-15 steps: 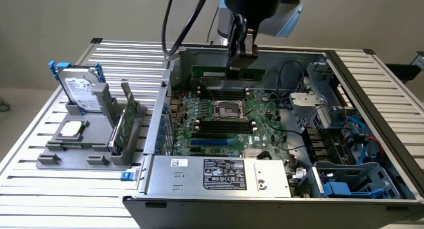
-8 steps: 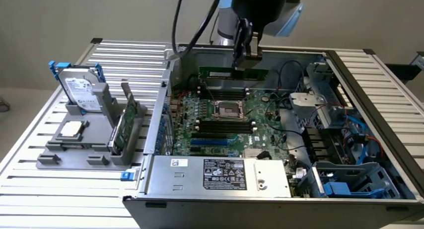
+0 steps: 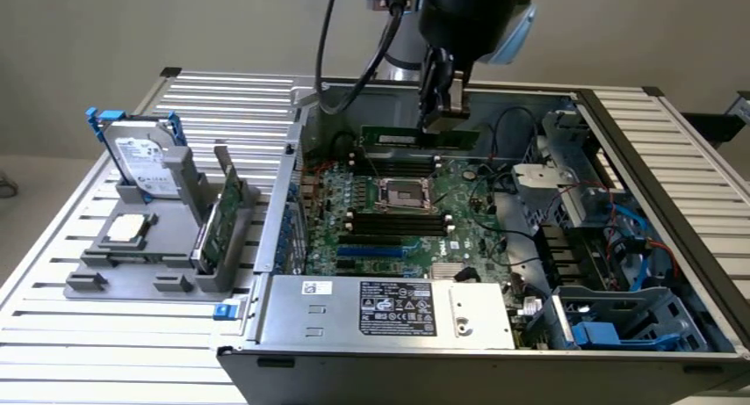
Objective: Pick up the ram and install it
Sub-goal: 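Pick up the ram and move it above insertion slot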
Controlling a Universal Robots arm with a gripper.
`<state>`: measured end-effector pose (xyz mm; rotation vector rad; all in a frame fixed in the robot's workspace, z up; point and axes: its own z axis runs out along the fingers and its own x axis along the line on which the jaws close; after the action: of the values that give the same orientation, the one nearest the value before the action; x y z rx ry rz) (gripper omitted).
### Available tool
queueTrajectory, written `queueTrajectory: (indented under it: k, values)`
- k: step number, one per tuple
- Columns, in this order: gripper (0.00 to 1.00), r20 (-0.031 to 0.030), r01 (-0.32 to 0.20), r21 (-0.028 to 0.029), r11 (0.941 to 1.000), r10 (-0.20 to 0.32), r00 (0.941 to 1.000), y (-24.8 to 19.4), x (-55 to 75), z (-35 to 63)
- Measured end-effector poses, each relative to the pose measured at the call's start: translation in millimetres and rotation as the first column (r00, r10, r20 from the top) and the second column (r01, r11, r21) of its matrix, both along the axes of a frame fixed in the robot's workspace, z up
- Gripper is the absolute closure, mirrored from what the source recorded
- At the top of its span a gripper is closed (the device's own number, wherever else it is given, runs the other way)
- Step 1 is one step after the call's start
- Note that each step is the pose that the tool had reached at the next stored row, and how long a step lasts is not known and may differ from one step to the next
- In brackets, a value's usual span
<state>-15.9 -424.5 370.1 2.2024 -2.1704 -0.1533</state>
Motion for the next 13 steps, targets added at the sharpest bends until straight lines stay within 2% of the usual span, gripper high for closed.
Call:
queueTrajectory:
  k: [6,13]
  values:
    - [0.86,-0.0001,0.027,-0.0007,0.9996,-0.027,0.9996,2.2,0.0,-10.7]
    - [0.86,0.0001,0.039,-0.0027,0.9992,-0.039,0.9992,7.6,0.0,-23.5]
